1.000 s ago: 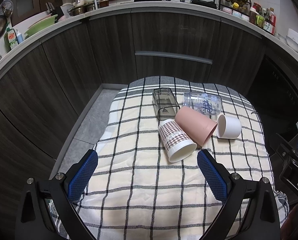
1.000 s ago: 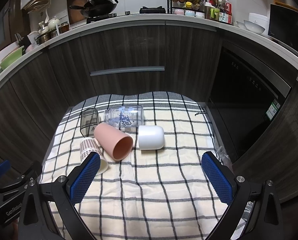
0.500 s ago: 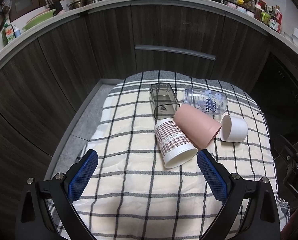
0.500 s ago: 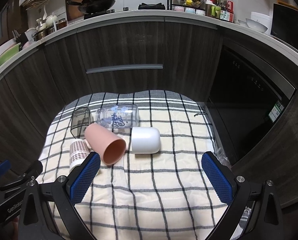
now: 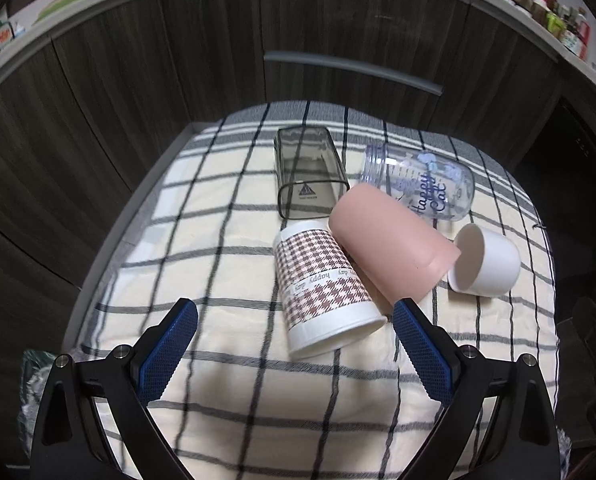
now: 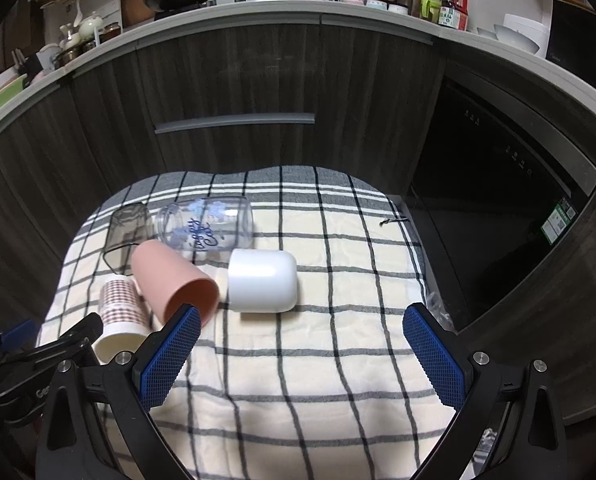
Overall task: Flip cup upside down
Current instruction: 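Move the left gripper to the houndstooth paper cup and close on it, then lift the houndstooth cup with the left gripper toward the right gripper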
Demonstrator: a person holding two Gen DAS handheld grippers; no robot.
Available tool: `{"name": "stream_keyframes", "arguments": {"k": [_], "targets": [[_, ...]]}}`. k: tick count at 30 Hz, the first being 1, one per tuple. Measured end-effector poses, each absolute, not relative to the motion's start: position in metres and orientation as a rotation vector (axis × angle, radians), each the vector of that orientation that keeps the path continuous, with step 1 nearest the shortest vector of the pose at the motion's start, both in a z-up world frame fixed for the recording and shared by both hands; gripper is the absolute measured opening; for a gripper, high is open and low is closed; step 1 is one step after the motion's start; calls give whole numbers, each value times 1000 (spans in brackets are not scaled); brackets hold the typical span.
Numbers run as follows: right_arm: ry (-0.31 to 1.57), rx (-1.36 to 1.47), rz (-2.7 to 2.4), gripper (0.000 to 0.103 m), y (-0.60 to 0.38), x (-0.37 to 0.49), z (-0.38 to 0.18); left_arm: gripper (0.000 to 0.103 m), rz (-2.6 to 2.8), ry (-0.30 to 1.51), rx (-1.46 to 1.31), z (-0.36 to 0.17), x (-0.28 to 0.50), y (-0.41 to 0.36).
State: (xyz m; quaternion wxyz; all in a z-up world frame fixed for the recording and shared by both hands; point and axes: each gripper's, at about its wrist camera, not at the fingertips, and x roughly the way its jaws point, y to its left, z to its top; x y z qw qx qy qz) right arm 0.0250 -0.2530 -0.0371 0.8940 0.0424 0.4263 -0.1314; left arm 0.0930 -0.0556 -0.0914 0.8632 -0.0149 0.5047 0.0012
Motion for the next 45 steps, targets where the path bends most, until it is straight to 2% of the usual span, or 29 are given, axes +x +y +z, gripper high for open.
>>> {"name": "stream_keyframes", "arguments": {"k": [5, 11, 17, 19, 20, 29, 38, 45], "targets": [[902, 89, -270, 102, -257, 34, -49, 98, 17, 1092, -50, -109, 107, -61], [929, 111, -269, 102, -263, 39, -63, 86, 25, 1143, -63, -132, 125, -66], [959, 125, -264, 102, -264, 41, -77, 84, 19, 1188, -60, -152, 134, -72], [971, 130, -259, 102, -263, 41, -82, 69, 16, 1200, -58, -158, 136, -72], [976, 132, -257, 102, -262, 41, -83, 66, 12, 1210, -61, -161, 137, -72], [976, 121, -254, 102, -258, 31, -78, 65, -41, 1186, 1, -152, 111, -73], [1006, 130, -259, 102, -263, -20, -59, 65, -214, 1175, 90, -124, 30, -87], [1059, 121, -288, 102, -267, -61, -64, 65, -316, 1200, 116, -138, -12, -104]]}}
